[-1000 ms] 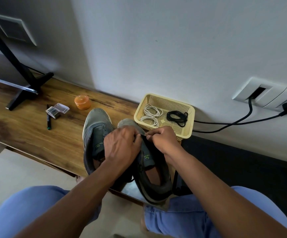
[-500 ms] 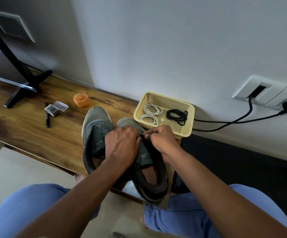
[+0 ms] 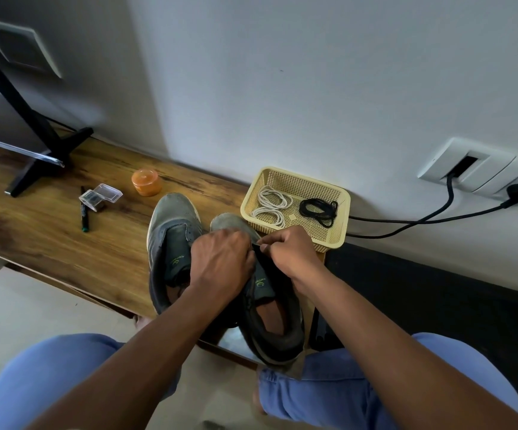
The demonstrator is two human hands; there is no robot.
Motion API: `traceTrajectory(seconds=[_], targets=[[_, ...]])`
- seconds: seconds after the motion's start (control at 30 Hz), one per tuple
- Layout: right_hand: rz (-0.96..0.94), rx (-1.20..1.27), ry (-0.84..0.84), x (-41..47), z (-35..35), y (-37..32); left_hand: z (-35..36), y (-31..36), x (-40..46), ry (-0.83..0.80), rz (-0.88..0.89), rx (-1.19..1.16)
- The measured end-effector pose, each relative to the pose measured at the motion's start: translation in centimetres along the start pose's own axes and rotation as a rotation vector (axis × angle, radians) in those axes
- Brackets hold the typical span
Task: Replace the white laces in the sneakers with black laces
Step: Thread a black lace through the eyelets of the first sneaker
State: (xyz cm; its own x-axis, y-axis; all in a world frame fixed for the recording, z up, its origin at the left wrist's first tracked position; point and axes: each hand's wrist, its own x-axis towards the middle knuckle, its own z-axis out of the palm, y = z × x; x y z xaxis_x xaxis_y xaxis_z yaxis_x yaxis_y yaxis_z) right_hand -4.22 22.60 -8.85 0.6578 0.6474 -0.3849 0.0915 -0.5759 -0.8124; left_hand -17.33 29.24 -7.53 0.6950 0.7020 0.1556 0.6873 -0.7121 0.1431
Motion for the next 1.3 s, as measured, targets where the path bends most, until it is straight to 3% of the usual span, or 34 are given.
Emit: traceTrajectory(seconds=[0.33, 0.7, 0.97, 1.3], targets=[[-0.127, -0.231, 0.011, -0.3, -0.8, -0.5, 0.7, -0.3, -0.1, 0.055, 0.040, -0.053], [-0.079, -0.197, 0.027, -0.2, -0.2, -0.2, 0.7, -0.3, 0.0, 0.032, 0.027, -0.017], [-0.026, -0.083, 0.006, 0.0, 0.1, 0.1, 1.4, 0.2, -0.6, 0.114, 0.050, -0.029], [-0.145, -0.345, 0.002, 0.2, -0.3, -0.6, 1.5, 0.1, -0.5, 0.110, 0.031, -0.039]])
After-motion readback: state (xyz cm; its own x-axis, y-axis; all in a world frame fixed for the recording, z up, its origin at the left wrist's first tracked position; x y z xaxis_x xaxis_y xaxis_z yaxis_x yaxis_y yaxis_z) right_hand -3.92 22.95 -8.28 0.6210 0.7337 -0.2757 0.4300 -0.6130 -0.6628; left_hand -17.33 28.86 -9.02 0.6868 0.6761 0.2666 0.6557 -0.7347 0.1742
